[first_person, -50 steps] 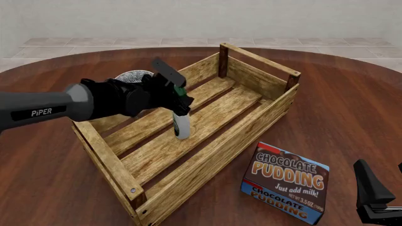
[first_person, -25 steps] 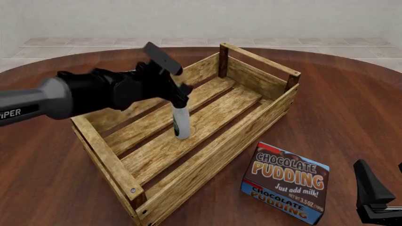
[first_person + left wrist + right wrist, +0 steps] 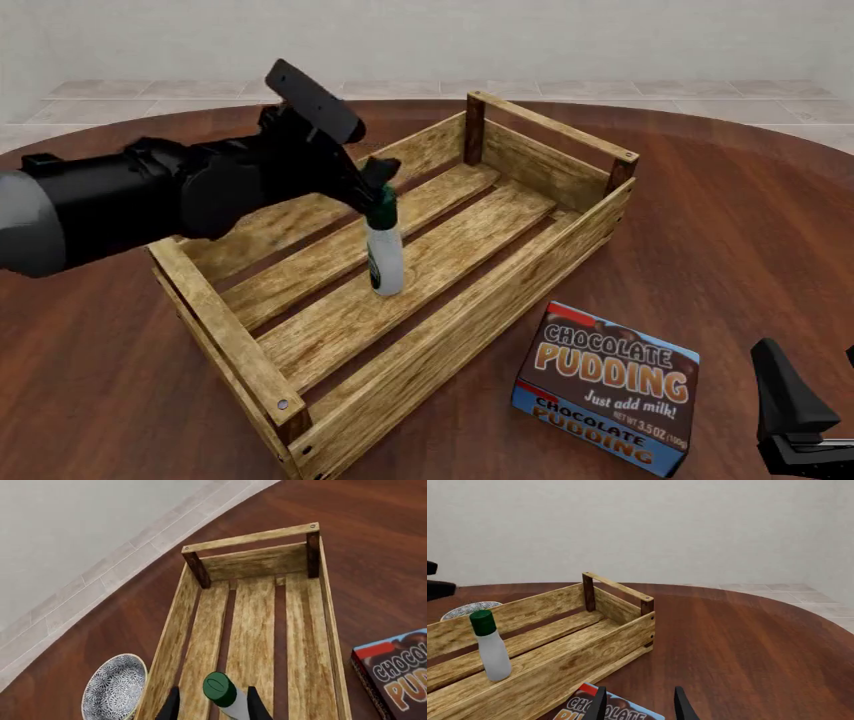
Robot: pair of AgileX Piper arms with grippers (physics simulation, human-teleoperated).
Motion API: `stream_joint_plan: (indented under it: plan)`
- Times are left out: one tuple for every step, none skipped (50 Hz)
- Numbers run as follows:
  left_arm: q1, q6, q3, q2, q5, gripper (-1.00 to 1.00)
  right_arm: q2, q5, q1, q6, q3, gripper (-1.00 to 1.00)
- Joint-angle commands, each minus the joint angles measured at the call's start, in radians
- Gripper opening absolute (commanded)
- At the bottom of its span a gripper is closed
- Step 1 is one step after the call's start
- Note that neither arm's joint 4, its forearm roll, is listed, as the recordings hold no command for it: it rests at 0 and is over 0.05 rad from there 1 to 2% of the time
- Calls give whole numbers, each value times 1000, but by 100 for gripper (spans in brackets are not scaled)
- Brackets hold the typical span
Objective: Pick up the salad dressing and put it in the tray.
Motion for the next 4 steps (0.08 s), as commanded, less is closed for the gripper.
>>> stream_joint_plan:
  plan:
    - [-13, 21, 64, -96, -31, 100, 0, 0, 0, 0, 0, 100]
    - [-14, 22, 70, -103, -34, 100, 0, 0, 0, 0, 0, 100]
    - [-13, 28, 80, -114, -44, 100, 0, 0, 0, 0, 0, 100]
    - [-15, 27, 85, -123, -45, 100, 0, 0, 0, 0, 0, 100]
